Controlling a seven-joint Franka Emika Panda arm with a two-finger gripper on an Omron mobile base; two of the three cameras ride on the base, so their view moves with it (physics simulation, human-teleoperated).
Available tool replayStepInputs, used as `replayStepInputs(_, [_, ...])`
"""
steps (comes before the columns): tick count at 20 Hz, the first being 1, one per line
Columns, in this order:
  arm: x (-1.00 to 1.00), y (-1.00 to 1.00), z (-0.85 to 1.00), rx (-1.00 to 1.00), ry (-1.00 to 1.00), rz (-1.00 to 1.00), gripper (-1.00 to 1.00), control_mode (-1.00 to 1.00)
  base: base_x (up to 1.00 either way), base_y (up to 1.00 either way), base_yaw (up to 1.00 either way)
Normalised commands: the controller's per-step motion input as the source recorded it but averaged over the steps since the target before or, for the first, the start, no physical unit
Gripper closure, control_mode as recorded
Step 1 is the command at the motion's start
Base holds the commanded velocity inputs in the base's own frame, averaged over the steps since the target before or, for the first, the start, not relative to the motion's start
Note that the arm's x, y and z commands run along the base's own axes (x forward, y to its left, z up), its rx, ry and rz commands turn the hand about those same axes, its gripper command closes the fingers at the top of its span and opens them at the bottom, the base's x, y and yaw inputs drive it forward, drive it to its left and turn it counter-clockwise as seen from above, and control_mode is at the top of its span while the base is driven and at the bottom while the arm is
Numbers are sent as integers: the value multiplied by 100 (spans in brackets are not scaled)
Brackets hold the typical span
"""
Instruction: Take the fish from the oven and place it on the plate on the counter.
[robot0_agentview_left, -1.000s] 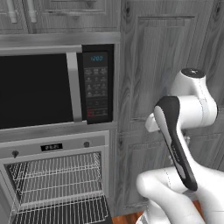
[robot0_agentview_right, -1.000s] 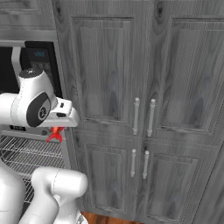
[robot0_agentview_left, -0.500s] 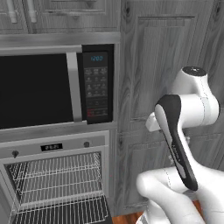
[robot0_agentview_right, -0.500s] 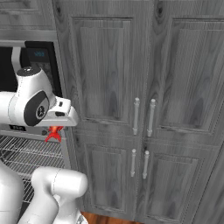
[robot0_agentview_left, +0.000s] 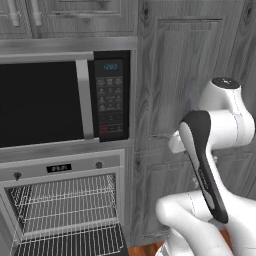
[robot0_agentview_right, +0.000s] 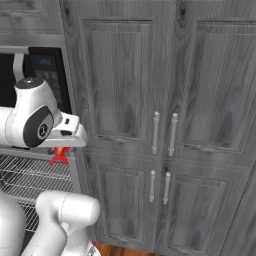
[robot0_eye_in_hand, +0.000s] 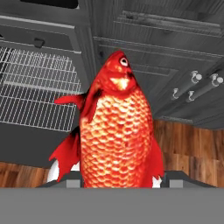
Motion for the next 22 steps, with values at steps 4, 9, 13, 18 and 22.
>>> replayStepInputs(4, [-42, -23, 0, 0, -1, 0, 100, -100, 0, 0, 0])
replayStepInputs(9, [-49, -31, 0, 3, -7, 0, 100, 100, -32, -28, -2])
replayStepInputs(13, [0, 0, 0, 0, 0, 0, 100, 100, -24, -74, -22])
replayStepInputs(18, [0, 0, 0, 0, 0, 0, 100, 100, -1, -77, -38])
replayStepInputs(22, [0, 0, 0, 0, 0, 0, 100, 100, 2, -72, -42])
